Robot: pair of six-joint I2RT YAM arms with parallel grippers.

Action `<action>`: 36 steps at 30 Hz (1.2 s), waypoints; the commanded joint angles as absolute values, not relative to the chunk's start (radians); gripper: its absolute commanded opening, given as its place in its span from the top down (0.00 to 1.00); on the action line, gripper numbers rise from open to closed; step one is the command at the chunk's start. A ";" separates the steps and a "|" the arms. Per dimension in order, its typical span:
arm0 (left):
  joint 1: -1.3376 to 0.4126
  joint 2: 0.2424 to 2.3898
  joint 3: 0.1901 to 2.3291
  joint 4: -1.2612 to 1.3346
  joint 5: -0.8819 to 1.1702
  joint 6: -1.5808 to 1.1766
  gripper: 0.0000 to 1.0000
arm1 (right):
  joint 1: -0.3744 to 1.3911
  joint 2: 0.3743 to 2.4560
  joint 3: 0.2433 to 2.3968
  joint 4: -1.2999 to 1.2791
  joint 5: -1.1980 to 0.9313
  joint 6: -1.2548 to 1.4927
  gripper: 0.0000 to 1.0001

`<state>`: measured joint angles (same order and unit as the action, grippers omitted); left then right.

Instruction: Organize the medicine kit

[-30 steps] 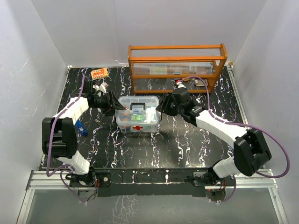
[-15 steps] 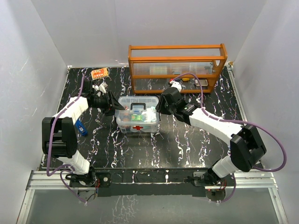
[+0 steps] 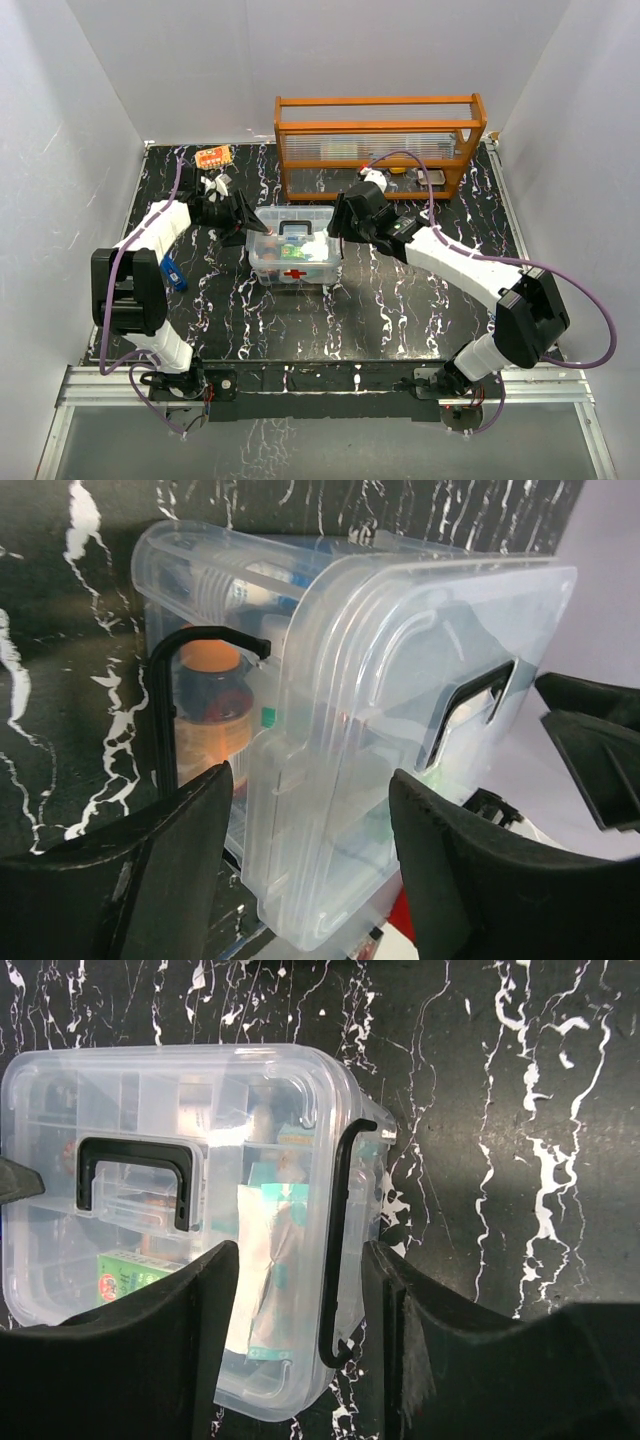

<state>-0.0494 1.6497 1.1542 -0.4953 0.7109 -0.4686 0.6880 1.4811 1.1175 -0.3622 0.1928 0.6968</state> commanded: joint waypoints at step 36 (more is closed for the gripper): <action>0.077 1.268 0.892 -0.249 0.386 -0.600 0.01 | 0.865 1.945 1.803 -0.577 0.307 0.326 0.10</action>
